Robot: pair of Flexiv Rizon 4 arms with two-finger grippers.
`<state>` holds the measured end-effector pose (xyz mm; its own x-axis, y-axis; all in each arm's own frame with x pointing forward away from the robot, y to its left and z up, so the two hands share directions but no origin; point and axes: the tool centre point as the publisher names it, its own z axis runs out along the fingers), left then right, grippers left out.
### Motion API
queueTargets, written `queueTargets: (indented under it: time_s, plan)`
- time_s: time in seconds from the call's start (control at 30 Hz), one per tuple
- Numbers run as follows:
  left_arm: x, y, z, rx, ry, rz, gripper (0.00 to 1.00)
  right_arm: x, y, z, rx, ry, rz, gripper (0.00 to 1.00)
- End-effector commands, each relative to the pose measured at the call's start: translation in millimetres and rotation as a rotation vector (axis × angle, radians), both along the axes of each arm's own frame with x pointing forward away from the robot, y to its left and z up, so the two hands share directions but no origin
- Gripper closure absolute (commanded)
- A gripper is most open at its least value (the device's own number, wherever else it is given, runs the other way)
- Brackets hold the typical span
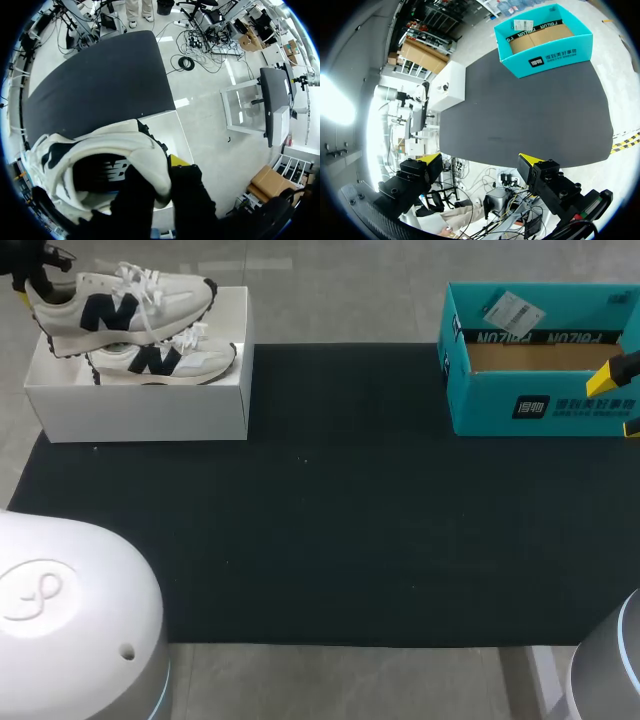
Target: Take the shoe out of the shoebox, open the shoe tongue, remove and reinsert the insole, then place the shoe into the shoebox
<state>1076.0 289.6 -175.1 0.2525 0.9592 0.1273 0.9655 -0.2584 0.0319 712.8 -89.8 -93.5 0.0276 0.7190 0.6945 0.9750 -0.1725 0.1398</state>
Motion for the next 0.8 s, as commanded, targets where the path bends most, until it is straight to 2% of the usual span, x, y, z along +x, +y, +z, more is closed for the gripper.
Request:
queueTargets:
  time_s: [0.03, 0.37, 0.8]
  plan:
    - [-2.4, 0, 1, -0.001, -0.007, -0.001, 1.00, 2.2, 0, 0, -0.001, 0.004, 0.002, 0.00]
    - [-2.4, 0, 1, -0.001, -0.007, -0.001, 1.00, 2.2, 0, 0, -0.001, 0.004, 0.002, 0.00]
    - [-64.9, -36, 31, 0.059, -0.033, 0.070, 1.00, 2.2, 0, 0, -0.001, 0.004, 0.002, 0.00]
